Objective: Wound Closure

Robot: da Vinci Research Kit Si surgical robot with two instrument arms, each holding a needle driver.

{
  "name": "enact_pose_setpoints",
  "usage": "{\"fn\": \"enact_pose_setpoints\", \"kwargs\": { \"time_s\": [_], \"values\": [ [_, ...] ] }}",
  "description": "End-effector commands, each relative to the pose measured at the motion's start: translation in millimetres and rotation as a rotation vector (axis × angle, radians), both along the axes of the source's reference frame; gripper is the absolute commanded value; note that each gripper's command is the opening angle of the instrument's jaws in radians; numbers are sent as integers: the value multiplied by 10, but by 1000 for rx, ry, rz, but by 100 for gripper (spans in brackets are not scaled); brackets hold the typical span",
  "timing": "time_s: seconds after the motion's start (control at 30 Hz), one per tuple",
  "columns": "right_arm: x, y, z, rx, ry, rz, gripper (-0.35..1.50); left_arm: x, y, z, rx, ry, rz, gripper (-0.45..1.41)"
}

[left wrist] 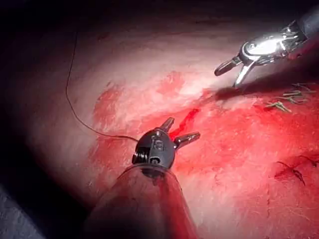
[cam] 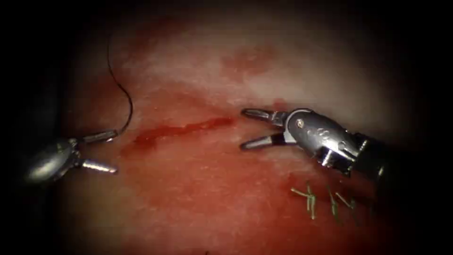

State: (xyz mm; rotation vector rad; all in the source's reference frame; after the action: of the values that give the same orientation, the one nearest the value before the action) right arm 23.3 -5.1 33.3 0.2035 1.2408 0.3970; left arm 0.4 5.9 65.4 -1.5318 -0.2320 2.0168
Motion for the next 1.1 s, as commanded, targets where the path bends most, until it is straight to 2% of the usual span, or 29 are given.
{"fn": "enact_pose_setpoints", "kwargs": {
  "time_s": [0.03, 0.5, 0.57, 0.67, 0.87, 0.9, 1.0, 1.1],
  "values": [
    [7, 4, 4, -3, 2, -1, 53, -5, 1, 7, 2, -2, -1, 26],
    [6, -8, 5, -11, -2, -3, 58, -14, -1, 2, -11, -53, -14, 31],
    [8, -10, 3, -9, -6, -10, 62, -9, 2, 4, -9, 18, -63, 33],
    [11, -14, 0, -8, -9, -17, 63, -4, 4, 11, -2, 68, -68, 36],
    [19, -27, -5, -6, -20, -42, 65, 6, 9, 31, 8, 251, -115, 43],
    [20, -29, -5, -5, -25, -48, 67, 7, 13, 40, 14, 312, -117, 43],
    [20, -32, -4, -5, -27, -54, 67, 9, 20, 59, 20, 406, -110, 48],
    [21, -34, -4, -7, -26, -54, 67, 13, 18, 84, 48, 485, -63, 50]
  ]
}}
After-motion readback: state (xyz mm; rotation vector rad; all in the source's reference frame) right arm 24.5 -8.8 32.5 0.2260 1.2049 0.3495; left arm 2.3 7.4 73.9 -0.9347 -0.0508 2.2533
